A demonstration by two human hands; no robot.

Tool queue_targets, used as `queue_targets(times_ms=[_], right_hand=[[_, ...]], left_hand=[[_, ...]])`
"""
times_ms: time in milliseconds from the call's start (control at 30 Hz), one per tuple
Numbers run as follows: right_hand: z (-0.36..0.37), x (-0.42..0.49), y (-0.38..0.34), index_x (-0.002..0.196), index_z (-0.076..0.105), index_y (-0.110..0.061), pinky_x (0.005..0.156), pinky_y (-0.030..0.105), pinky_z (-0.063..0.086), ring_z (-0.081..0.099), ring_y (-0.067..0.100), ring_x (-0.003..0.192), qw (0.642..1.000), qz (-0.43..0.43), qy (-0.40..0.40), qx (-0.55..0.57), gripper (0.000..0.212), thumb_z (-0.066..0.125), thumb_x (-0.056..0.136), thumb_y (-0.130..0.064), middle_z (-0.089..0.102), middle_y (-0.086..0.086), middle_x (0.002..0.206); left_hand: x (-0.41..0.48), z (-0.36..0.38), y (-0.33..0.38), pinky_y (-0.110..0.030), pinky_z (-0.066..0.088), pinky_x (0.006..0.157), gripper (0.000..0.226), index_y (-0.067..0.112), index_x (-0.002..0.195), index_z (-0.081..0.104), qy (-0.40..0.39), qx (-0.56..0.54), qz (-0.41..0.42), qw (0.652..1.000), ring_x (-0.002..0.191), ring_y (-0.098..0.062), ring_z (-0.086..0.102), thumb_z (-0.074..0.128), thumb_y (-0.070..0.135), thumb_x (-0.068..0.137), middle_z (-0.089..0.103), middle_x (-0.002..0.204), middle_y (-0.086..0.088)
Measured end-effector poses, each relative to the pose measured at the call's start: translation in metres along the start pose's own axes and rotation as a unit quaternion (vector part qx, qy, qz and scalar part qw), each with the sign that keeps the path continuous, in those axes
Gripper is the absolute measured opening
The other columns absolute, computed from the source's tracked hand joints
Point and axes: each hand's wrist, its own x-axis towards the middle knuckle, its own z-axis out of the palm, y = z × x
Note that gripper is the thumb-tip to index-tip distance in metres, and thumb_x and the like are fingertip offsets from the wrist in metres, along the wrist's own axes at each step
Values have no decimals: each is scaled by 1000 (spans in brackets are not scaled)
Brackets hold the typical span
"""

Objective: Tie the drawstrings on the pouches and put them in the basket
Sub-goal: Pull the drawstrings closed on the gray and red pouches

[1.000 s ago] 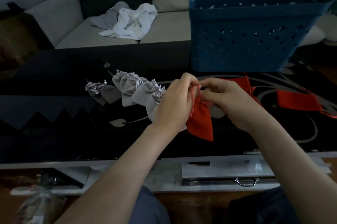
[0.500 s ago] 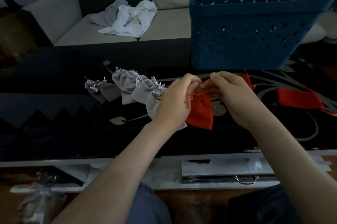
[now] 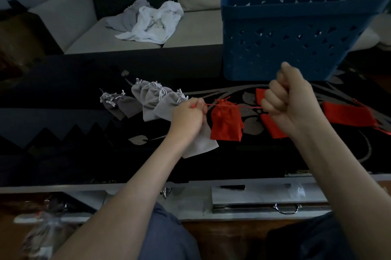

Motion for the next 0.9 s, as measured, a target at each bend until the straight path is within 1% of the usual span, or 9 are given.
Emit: queue_targets(times_ms=[100,200,267,333,467,600,700,800,900], right_hand=[[-1,-2,-1,66,37,-17,40,23,9,16,9,37,989,-37,-66,-128,37,44,99,-31,30,-4,44],[0,-3,7,96,59,-18,41,15,29,36,3,42,948,-74,-103,-293,6,57,93,-24,57,-5,65],[2,-3,16,105,64,-20,66,17,44,54,-1,63,907,-93,-138,-386,16,63,89,-18,63,-5,77],[6,-6,21,100,69,-16,80,23,45,58,1,77,877,-84,-182,-437,13,65,87,-17,66,-4,84],[10,-8,21,86,69,-10,66,19,48,59,4,68,887,-44,-202,-412,9,64,88,-17,65,-7,74],[12,-11,16,82,66,-12,59,18,43,55,10,65,910,-14,-210,-357,9,64,83,-21,62,3,74],[13,-13,13,75,67,-18,66,25,43,54,19,73,925,-1,-206,-318,11,66,73,-29,62,10,82],[13,-15,12,70,69,-21,73,30,39,52,22,81,930,-5,-204,-305,8,67,71,-28,61,15,88],[12,-15,10,70,67,-18,69,22,43,54,18,76,930,4,-208,-303,8,65,74,-25,62,9,81]], left_hand=[[-8,0,8,-17,29,39,40,15,62,52,-17,-65,-36,997,35,-4,37,42,19,101,46,41,7],[-14,-2,17,-17,25,35,38,12,64,52,-68,-181,-44,980,34,-6,34,45,21,100,46,42,4],[-19,-4,24,-17,23,34,37,11,66,51,-114,-258,-44,958,32,-6,33,45,24,99,46,42,3],[-24,-3,30,-16,22,32,36,10,68,52,-155,-305,-33,939,29,-6,35,44,26,99,51,45,1],[-27,-1,33,-15,29,34,24,8,84,61,-166,-328,31,929,37,-6,46,47,26,94,68,70,-4],[-23,-5,24,-16,41,49,21,13,107,60,-141,-233,145,951,58,-4,53,48,0,94,68,105,-2],[-22,-8,21,-10,40,56,23,14,108,61,-137,-84,186,969,65,4,56,49,0,95,69,95,7],[-25,-8,23,-7,39,56,12,14,99,64,-157,-57,155,974,63,7,58,55,7,93,67,69,13],[-23,-6,21,-15,42,62,11,22,98,60,-88,-20,180,979,68,0,57,62,14,90,66,78,7]])
